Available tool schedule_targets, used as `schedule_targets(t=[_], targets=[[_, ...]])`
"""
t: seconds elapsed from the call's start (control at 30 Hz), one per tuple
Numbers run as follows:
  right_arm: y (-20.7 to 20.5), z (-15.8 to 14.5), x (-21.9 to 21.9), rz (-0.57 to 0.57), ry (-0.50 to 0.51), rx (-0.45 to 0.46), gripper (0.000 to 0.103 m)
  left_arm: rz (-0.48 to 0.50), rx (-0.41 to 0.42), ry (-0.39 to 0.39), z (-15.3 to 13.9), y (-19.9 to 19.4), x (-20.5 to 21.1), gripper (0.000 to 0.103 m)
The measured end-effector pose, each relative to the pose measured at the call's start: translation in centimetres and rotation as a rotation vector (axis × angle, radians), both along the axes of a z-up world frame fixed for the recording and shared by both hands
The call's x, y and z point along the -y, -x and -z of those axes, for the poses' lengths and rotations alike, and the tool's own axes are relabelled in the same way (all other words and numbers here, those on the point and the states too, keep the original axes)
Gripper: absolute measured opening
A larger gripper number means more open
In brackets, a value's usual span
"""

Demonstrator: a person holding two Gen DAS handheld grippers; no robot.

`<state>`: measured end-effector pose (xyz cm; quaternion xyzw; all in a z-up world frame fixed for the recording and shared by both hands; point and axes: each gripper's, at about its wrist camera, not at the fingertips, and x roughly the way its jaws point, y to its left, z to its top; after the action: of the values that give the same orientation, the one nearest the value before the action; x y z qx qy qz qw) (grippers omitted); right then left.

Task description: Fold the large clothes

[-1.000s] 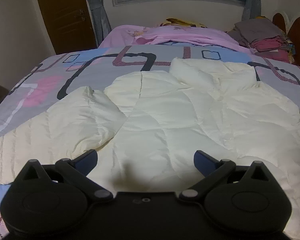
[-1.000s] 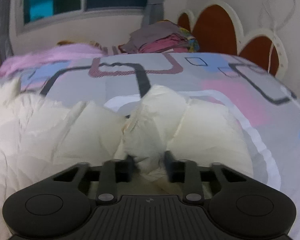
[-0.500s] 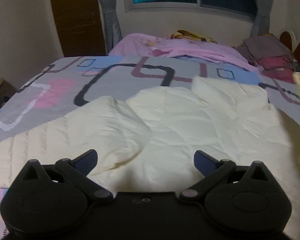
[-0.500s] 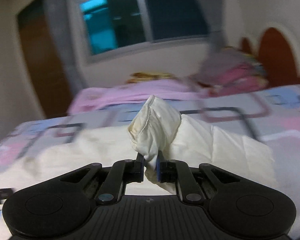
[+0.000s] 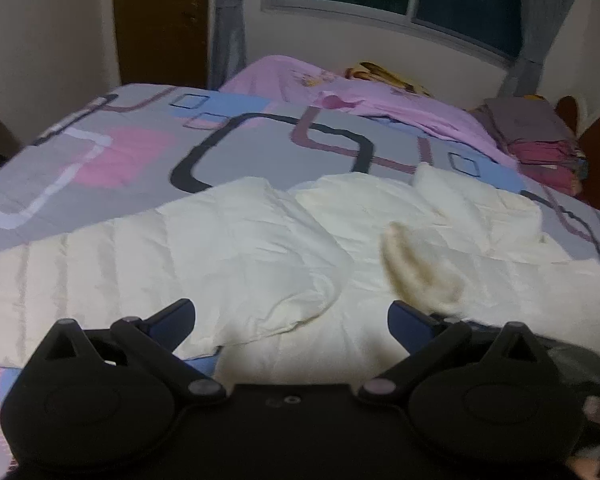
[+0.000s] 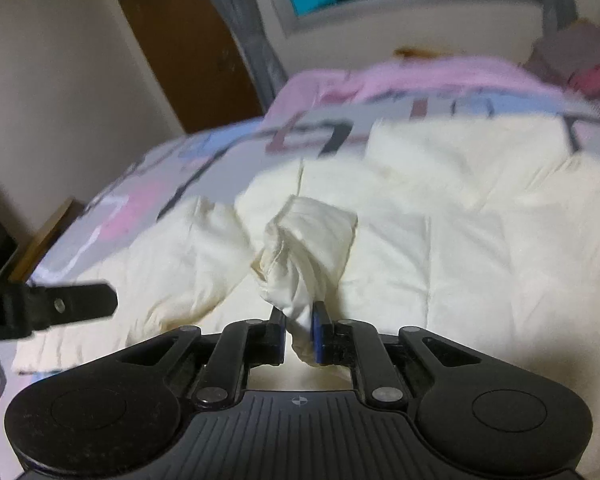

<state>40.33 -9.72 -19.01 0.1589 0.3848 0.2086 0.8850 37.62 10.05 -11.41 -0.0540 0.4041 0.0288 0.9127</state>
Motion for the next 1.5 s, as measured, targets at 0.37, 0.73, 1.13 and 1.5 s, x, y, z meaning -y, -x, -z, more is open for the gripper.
schedule_targets(t=[0.37, 0.73, 1.13, 1.5], targets=[[5.7, -2.3, 11.5, 0.264, 0.201, 0.129, 0.081, 0.151, -0.097, 0.165, 3.7, -3.6, 4.3, 0.086], [9.3, 1.8, 23.4, 0.49, 0.342, -0.001, 0.081, 0.134, -0.074, 0.144, 7.3, -4.9, 6.0, 0.022], [8.6, 0.9, 23.3, 0.461, 0.278, 0.038, 0.077, 0.092, -0.05, 0.005, 7.7, -4.5, 5.4, 0.011], [-0.9, -0.7, 23.1, 0.408, 0.299, 0.102, 0.061, 0.117, 0.135, -0.015, 2.1, -2.7, 7.7, 0.072]])
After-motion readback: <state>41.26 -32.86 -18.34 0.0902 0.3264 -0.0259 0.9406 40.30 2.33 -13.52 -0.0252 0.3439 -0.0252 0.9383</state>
